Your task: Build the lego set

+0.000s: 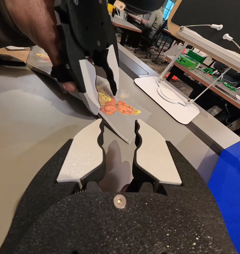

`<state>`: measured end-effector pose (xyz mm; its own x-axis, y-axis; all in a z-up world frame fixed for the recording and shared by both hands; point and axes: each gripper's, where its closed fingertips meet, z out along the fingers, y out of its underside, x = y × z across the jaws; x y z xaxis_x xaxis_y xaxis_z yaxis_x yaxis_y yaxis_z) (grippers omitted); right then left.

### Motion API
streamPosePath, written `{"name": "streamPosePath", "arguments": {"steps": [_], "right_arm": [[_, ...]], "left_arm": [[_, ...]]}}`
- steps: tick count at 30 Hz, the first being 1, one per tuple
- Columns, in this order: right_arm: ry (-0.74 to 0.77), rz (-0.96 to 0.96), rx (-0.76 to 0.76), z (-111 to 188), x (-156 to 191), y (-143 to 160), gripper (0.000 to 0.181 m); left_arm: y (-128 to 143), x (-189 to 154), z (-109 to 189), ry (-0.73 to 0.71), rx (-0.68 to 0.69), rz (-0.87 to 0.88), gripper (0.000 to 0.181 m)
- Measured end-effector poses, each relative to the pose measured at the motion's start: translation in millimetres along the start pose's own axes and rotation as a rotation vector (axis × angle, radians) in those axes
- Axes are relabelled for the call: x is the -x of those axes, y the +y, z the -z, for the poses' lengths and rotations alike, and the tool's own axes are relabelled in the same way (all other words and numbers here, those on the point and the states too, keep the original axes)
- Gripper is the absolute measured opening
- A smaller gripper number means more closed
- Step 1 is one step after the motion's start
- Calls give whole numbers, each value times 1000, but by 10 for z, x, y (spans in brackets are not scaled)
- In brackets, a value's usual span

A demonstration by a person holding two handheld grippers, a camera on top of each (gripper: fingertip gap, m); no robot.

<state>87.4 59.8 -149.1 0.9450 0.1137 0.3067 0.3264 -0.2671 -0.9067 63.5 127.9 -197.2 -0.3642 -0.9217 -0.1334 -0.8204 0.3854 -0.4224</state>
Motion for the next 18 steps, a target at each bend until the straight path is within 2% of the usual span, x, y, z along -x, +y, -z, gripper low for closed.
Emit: {"name": "streamPosePath", "arguments": {"steps": [18], "right_arm": [[-18, -10, 16, -16, 12, 20, 41]], "left_arm": [[11, 70, 132, 34, -62, 72, 66]]}}
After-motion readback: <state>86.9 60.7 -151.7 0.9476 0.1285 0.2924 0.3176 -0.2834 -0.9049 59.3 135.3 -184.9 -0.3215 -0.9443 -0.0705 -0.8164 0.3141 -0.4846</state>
